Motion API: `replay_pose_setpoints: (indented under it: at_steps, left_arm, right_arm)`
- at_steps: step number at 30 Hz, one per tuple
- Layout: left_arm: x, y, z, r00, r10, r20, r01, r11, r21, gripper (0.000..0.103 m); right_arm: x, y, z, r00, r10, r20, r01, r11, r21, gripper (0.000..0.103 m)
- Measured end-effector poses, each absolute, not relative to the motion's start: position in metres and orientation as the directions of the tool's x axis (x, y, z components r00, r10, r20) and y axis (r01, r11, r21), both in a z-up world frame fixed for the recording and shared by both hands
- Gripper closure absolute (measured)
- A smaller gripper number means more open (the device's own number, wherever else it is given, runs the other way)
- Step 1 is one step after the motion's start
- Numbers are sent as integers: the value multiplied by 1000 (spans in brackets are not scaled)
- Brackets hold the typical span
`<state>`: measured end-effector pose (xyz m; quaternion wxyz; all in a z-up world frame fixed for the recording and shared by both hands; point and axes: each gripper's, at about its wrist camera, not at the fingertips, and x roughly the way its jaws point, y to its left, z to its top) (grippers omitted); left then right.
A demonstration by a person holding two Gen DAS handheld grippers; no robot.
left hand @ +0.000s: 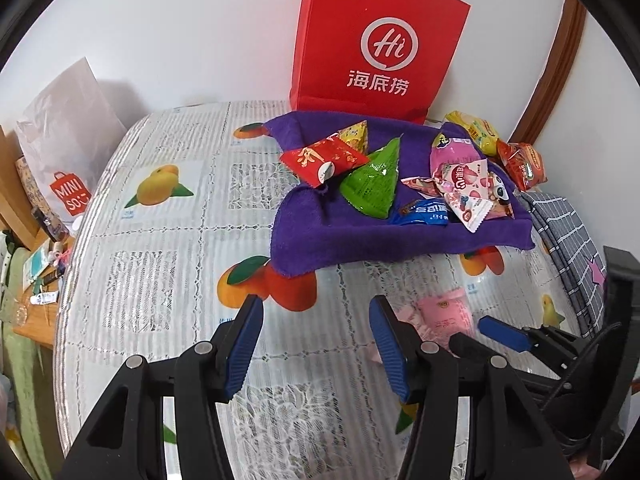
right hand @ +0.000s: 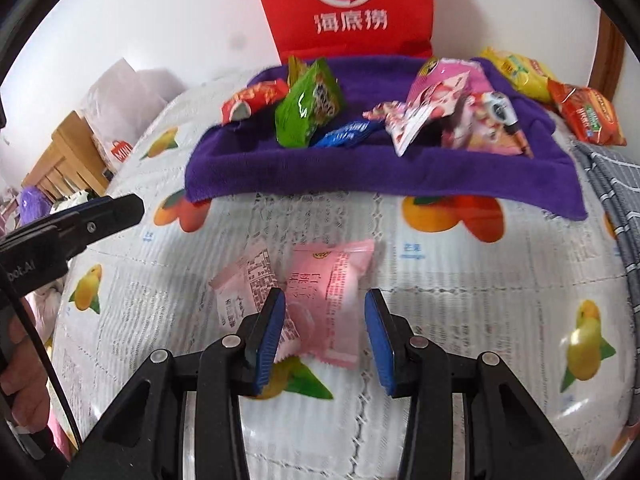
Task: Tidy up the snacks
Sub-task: 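Withdraw both tools toward the pink packets on the sheet, then grasp the pink packet with the right tool while the left tool approaches the pink pastry packet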
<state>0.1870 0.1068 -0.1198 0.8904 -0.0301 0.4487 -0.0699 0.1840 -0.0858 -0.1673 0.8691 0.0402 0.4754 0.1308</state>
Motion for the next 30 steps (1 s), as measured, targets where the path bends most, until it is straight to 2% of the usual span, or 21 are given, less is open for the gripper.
replay_pose_setpoints:
  at_steps: [2,6,12,14,17,30]
  left_arm:
    - [190,109,-122,585,-156,-796,103,988,-118,50]
    - [196,113,-125,578,-165,-799,107,986,-126,50]
    - [201,118,-130,564,-171,-808,117,985,-127,50]
    - [200,117,-131,562,-169,-810,121,985,-122,50]
    - [198,118,-131,560,-173,-810,120,985,-128,50]
    - [172,95,-134,557,-185,-810,122,983,-141,50]
  right_arm:
    - [186,-84,-171,514,271,-814,-186,961,203,54]
    - [192,-75,-180,499,253,-829,-183,966,184,54]
    - [195,-64,-182,533,221,-817,-184,972,143,54]
    - [195,-62,-181,546,217,-809,-188,973,134,59]
    - [191,-64,-178,559,224,-798,-193,972,137,61]
    - [140,-111,-125,681,284,-675,-220,959,181,62]
